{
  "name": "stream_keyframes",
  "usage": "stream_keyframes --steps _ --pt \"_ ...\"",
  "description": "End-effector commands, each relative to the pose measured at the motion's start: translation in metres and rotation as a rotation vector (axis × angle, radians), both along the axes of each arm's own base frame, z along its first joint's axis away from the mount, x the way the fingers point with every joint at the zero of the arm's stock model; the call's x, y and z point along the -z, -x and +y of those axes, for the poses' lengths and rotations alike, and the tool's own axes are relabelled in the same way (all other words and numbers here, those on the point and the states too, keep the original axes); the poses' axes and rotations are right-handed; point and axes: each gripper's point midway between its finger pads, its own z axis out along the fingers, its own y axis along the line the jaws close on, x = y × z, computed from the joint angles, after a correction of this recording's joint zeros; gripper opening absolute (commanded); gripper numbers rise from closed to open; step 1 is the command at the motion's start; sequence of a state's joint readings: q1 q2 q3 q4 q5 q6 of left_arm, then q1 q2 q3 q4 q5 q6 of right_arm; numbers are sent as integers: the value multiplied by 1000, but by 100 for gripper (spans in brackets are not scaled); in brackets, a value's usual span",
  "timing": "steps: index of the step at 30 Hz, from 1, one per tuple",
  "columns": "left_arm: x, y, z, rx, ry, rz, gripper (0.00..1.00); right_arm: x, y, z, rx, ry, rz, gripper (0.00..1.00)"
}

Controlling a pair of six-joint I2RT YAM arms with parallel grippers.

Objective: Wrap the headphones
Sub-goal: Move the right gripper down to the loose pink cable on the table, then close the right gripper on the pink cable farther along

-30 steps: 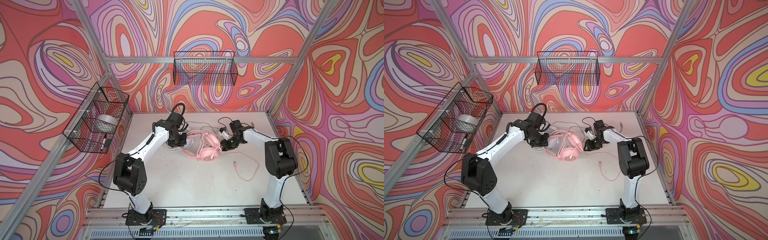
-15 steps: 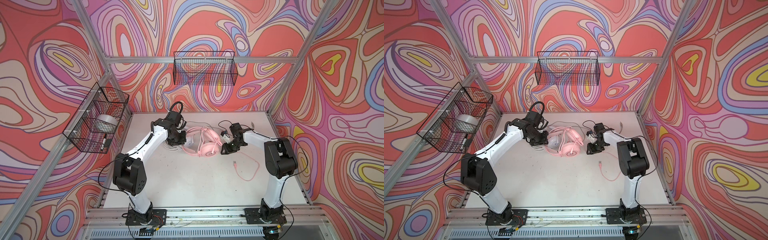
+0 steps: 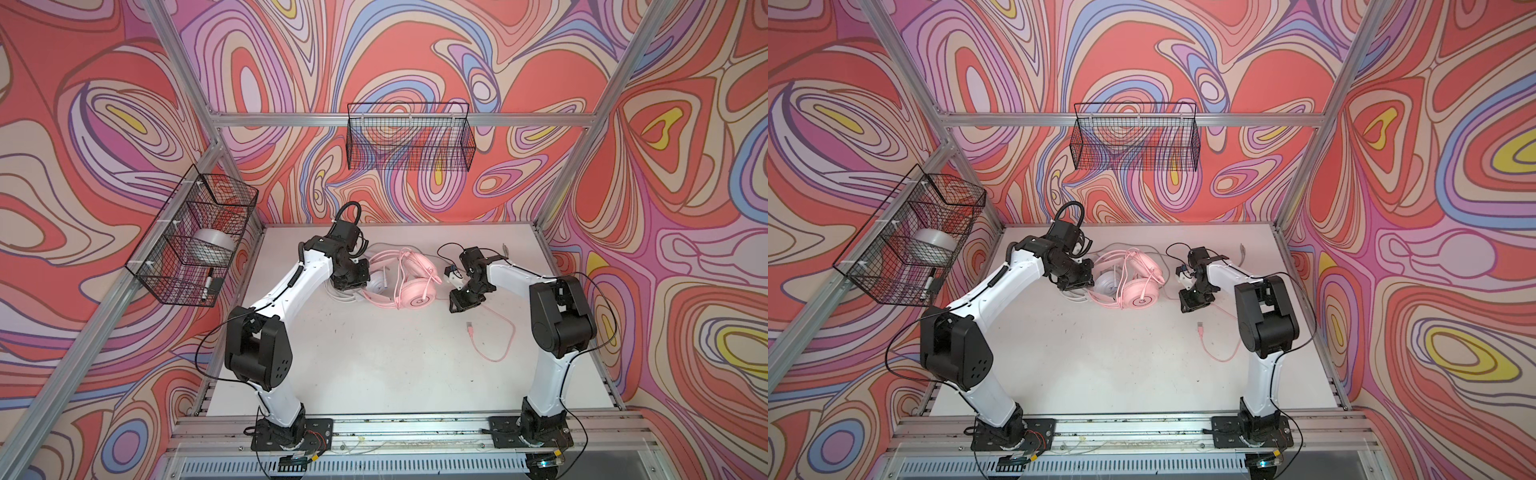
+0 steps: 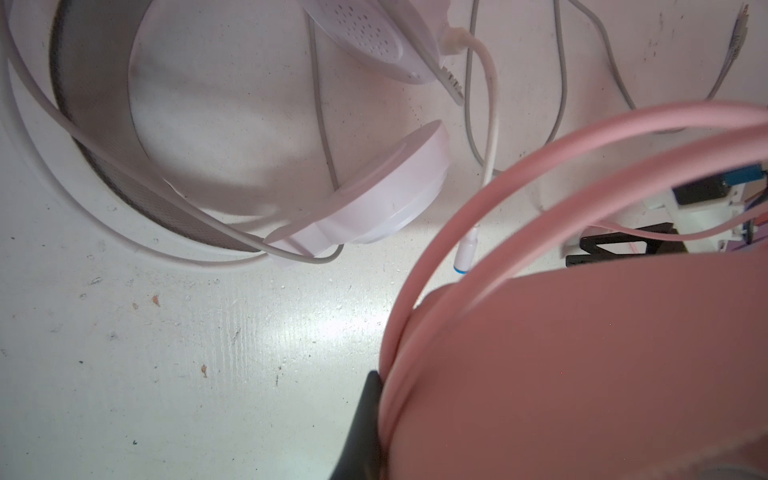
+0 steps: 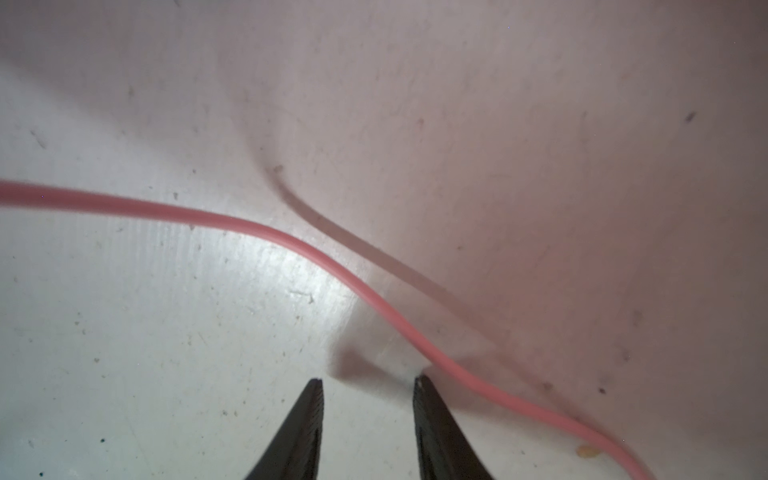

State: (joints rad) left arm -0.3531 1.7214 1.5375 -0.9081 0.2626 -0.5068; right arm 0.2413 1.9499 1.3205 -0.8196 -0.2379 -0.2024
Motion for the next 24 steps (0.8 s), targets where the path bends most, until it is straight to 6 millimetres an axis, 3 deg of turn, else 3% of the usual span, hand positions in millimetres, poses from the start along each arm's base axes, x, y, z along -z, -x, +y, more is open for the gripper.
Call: stream_keyframes --steps 1,5,11,17,24 --pt "-30 -5 -9 -2 84 -66 0 -26 -11 -4 -24 13 -91 40" --pt "-28 -4 -9 0 85 -61 0 -40 -23 -12 -41 53 -163 43" --pt "-29 -4 -9 1 88 -62 0 -24 -31 -33 -87 197 -141 44" --pt "-29 -2 -8 5 82 -61 0 -14 -46 -32 -113 209 -161 43" --pt "-31 -2 -7 3 81 -68 0 4 -46 -25 -130 177 -128 39"
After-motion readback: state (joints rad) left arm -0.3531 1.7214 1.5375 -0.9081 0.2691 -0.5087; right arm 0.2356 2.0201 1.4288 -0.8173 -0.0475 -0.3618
